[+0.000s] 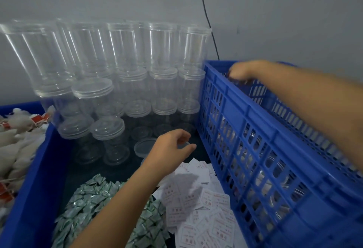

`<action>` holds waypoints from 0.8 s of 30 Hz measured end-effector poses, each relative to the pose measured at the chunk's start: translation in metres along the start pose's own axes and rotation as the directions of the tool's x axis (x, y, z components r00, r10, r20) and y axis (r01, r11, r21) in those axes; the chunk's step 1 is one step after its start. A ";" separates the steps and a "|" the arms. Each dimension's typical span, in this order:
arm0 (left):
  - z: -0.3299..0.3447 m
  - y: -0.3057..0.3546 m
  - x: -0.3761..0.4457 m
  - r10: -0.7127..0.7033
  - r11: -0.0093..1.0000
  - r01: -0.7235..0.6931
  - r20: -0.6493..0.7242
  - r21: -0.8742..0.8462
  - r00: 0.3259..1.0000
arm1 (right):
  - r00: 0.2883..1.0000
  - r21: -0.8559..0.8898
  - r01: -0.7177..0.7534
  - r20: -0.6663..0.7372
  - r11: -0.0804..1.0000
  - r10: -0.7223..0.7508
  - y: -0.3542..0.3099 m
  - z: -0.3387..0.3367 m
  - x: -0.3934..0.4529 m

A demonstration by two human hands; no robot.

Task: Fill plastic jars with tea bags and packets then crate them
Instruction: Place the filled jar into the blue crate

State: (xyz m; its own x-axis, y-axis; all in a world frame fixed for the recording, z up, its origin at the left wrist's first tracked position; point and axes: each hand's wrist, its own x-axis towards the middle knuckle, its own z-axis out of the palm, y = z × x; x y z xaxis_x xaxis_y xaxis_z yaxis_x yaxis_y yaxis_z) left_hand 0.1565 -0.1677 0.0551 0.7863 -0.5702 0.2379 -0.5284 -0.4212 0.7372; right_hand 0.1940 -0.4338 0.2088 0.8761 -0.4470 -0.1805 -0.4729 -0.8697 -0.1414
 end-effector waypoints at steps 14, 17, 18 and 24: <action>-0.102 0.015 -0.063 -0.101 0.918 0.069 0.063 0.390 0.993 | 0.645 0.302 0.683 -0.677 0.665 -0.356 -0.204 -0.007 -0.096; -0.129 -0.003 -0.087 -0.221 0.853 0.122 0.139 0.508 0.965 | 0.703 0.377 0.684 -0.570 0.624 -0.426 -0.226 0.067 -0.090; -0.136 -0.009 -0.093 -0.247 0.837 0.136 0.143 0.530 0.958 | 0.737 0.411 0.658 -0.526 0.631 -0.425 -0.229 0.092 -0.086; -0.153 -0.037 -0.113 -0.224 0.864 0.191 0.016 0.466 0.974 | 0.767 0.477 0.635 -0.481 0.607 -0.425 -0.251 0.151 -0.064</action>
State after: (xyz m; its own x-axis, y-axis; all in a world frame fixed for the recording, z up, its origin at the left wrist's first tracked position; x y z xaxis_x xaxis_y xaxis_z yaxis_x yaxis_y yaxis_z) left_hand 0.1357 0.0203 0.0979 0.8795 -0.4726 0.0562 -0.4555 -0.8016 0.3873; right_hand 0.2424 -0.1557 0.1090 0.9180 -0.0741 0.3895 0.2247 -0.7121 -0.6651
